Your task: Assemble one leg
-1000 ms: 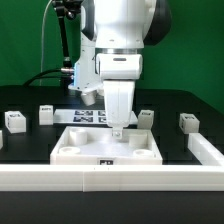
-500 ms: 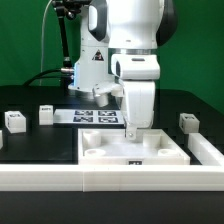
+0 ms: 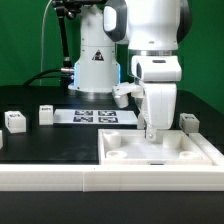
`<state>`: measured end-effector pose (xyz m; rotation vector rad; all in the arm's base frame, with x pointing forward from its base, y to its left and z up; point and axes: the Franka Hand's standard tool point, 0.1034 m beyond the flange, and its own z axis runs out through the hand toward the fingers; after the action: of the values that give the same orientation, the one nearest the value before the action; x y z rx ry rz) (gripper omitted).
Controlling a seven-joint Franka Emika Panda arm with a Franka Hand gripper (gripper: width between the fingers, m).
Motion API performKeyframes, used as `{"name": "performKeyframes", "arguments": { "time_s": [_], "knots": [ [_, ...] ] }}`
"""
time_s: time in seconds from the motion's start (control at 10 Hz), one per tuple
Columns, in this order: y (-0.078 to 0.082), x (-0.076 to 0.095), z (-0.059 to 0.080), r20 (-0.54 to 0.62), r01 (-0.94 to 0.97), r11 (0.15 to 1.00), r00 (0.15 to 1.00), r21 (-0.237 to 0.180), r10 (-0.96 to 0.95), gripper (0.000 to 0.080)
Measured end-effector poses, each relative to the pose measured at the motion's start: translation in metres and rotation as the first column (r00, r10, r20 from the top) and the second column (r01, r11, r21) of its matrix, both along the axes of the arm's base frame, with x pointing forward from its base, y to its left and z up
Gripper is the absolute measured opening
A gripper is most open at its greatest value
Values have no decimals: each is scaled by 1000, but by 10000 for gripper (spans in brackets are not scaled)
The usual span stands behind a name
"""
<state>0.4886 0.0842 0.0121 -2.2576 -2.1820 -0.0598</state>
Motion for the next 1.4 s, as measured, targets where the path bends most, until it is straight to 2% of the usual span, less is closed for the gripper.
{"name": "performKeyframes", "arguments": {
  "time_s": [0.5, 0.6, 0.7, 0.8, 0.9, 1.0, 1.1, 1.3, 1.4],
  "knots": [
    [1, -1, -1, -12, 26, 1000, 1000, -8, -26, 69],
    [1, -1, -1, -12, 26, 1000, 1000, -8, -26, 284],
    [1, -1, -1, -13, 26, 1000, 1000, -8, -27, 284],
    [1, -1, -1, -13, 27, 1000, 1000, -8, -27, 467],
    [0, -1, -1, -13, 27, 1000, 1000, -8, -27, 585],
    [0, -1, -1, -13, 27, 1000, 1000, -8, -27, 585],
    [0, -1, -1, -13, 27, 1000, 1000, -8, -27, 636],
    [0, -1, 0, -9, 34, 999, 999, -7, -34, 646],
    [1, -3, 9, 6, 70, 998, 998, -5, -70, 649]
  ]
}}
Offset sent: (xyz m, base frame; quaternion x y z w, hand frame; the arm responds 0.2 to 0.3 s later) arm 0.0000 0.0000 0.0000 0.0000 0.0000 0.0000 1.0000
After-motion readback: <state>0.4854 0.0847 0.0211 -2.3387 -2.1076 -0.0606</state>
